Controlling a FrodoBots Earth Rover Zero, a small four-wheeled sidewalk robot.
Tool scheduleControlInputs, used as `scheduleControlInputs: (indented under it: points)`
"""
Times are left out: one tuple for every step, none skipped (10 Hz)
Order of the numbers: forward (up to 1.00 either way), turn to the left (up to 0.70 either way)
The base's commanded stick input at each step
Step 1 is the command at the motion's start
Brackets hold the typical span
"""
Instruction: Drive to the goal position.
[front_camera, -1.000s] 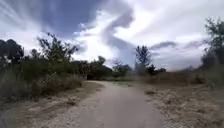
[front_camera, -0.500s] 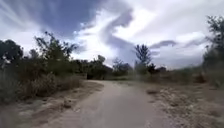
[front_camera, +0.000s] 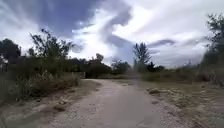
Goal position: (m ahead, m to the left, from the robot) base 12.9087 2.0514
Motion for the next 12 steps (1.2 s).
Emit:
scheduleControlInputs:
  points:
    - [0.45, 0.00]
    - [0.45, 0.00]
    - [0.45, 0.00]
    - [0.45, 0.00]
    - [0.45, 0.00]
    - [0.45, 0.00]
    - [0.45, 0.00]
    - [0.45, 0.00]
    - [0.45, 0.00]
    - [0.45, 0.00]
    - [0.45, 0.00]
    - [0.45, 0.00]
